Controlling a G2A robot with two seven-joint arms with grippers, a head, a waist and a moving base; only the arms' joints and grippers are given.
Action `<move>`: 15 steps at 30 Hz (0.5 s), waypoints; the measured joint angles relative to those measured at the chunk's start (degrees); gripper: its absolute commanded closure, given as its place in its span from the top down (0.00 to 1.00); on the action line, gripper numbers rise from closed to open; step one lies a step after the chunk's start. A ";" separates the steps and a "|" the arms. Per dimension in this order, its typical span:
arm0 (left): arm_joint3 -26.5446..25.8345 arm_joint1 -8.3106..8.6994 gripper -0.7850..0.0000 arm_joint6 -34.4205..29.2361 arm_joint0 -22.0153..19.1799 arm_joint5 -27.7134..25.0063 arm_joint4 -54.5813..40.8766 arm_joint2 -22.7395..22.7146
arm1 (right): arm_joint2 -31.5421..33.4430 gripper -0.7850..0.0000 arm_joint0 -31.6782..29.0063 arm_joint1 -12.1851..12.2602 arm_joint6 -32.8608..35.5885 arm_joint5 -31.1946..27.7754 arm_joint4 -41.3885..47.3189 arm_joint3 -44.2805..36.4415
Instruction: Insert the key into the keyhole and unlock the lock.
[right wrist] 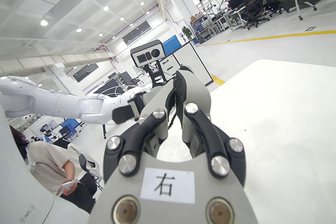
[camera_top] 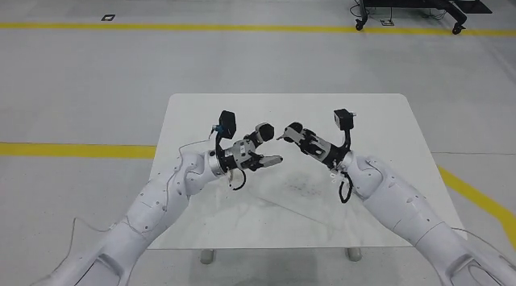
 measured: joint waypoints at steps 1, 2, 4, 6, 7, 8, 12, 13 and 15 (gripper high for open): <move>1.39 -0.14 0.44 1.77 -1.28 0.00 0.39 2.43 | 0.22 0.00 -0.16 0.15 0.30 0.00 0.36 -0.23; 2.42 -0.25 0.44 3.22 -2.13 0.00 0.48 4.11 | 0.36 0.00 -0.28 0.25 0.51 0.00 0.58 -0.40; 4.54 -0.50 0.41 6.85 -3.85 0.00 0.52 7.66 | 0.59 0.00 -0.49 0.42 1.13 0.00 0.95 -0.70; 5.97 -0.66 0.36 10.09 -5.13 0.00 0.92 10.39 | 0.66 0.00 -0.52 0.53 1.90 0.00 0.88 -0.79; 6.77 -0.73 0.32 12.24 -5.92 0.00 1.45 12.08 | 0.68 0.00 -0.47 0.57 2.34 0.00 0.62 -0.79; 7.32 -0.78 0.31 13.83 -6.46 0.00 1.95 13.31 | 0.70 0.00 -0.45 0.59 2.51 0.00 0.46 -0.75; 9.35 -0.96 0.30 20.16 -8.61 0.00 4.10 18.03 | 0.64 0.00 -0.41 0.57 2.57 0.00 0.21 -0.71; 9.83 -1.04 0.29 21.53 -9.19 0.00 4.34 19.26 | 0.56 0.00 -0.37 0.55 2.68 0.00 0.17 -0.75; 10.08 -1.17 0.28 21.99 -9.87 0.00 3.49 20.66 | 0.43 0.00 -0.27 0.55 2.97 0.00 -0.03 -0.81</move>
